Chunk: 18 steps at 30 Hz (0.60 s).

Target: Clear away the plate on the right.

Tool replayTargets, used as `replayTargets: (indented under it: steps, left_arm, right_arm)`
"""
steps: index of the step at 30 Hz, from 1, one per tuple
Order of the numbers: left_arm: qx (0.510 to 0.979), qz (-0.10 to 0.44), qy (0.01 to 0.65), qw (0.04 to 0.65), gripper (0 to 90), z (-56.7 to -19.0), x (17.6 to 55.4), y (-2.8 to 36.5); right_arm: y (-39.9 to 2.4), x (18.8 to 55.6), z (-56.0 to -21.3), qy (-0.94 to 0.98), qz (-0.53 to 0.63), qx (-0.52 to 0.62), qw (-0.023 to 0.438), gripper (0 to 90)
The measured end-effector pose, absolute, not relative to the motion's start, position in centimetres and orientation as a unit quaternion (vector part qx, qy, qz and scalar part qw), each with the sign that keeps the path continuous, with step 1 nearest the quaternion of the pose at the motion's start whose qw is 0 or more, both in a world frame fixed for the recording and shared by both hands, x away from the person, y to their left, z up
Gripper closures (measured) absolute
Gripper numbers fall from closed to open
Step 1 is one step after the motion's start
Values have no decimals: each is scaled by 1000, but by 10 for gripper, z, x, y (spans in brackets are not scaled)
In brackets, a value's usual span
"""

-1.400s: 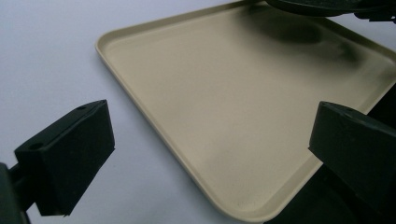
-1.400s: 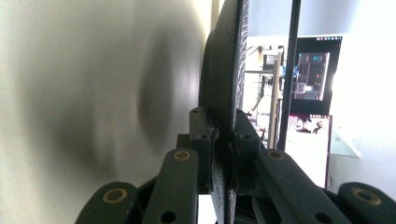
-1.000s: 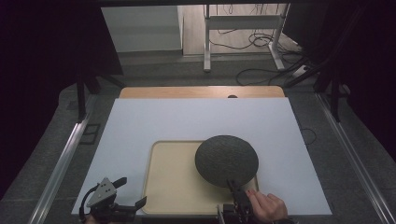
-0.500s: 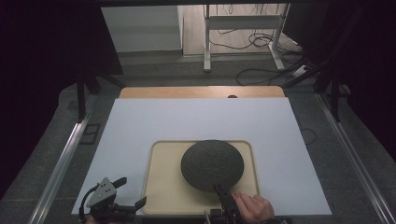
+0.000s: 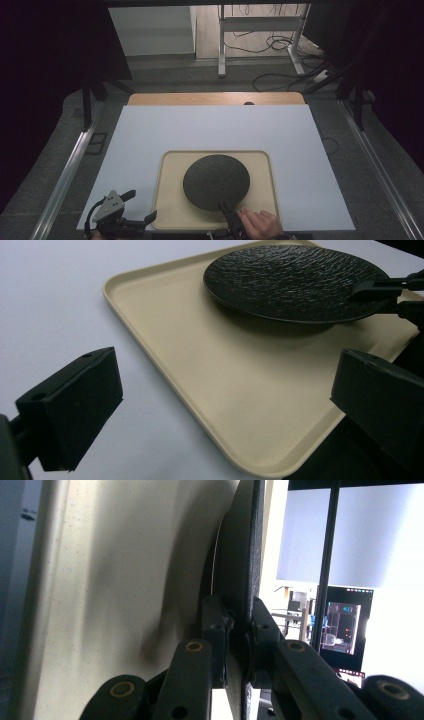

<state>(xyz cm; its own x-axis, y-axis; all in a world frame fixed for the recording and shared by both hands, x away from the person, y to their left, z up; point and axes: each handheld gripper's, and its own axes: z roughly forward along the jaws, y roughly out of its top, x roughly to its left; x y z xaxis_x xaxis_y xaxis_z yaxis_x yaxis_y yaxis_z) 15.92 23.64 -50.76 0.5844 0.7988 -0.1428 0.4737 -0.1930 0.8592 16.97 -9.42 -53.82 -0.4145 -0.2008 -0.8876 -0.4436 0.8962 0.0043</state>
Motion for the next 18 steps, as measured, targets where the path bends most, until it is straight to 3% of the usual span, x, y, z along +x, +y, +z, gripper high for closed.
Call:
replayTargets:
  steps: [6, 18]
  left_arm:
    - [755, 171, 421, 472, 0, -508, 159, 236]
    - [757, 171, 420, 471, 0, -508, 159, 235]
  right_arm:
    - [-94, 169, -543, 845, 126, -190, 484, 856]
    - [-93, 165, -552, 843, 105, -193, 492, 826]
